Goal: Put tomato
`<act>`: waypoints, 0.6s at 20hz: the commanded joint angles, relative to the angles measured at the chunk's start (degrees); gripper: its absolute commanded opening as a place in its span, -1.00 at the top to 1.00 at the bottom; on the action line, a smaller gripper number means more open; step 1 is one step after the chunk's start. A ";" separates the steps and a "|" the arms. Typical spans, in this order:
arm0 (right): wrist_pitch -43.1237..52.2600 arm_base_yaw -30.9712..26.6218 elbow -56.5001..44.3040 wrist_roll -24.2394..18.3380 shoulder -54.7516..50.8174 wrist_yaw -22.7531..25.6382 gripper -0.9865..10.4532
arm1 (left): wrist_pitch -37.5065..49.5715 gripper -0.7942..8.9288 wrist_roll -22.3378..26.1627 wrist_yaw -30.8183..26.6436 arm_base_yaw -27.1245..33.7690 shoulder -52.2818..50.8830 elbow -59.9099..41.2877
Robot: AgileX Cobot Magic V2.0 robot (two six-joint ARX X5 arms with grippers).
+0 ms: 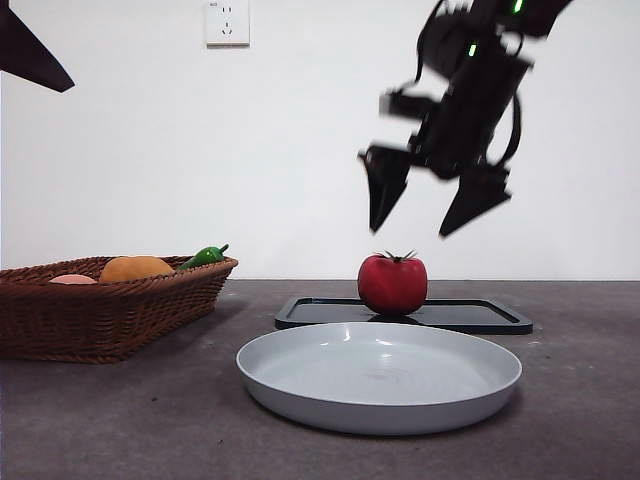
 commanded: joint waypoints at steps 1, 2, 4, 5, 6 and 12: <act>-3.34 0.24 1.36 0.85 -5.09 -0.07 -0.12 | 0.26 -0.25 0.50 0.33 -0.22 0.28 1.20; -5.92 0.24 1.36 0.94 -8.57 -0.02 -0.12 | 0.28 -0.25 0.50 0.33 -0.22 0.28 1.20; -10.58 0.24 1.33 0.76 -15.74 -0.20 -0.12 | 0.24 -0.25 0.48 0.33 -0.22 0.28 1.20; -12.72 0.24 1.31 0.76 -18.62 -0.85 -0.12 | 0.26 -0.25 0.48 0.33 -0.22 0.28 1.20; -15.21 0.24 1.22 0.74 -21.29 -1.84 -0.12 | 0.24 -0.25 0.50 0.33 -0.22 0.28 1.20; -19.43 0.31 -6.93 0.74 -38.84 -3.54 -0.12 | 0.26 -0.25 0.50 0.33 -0.22 0.28 1.20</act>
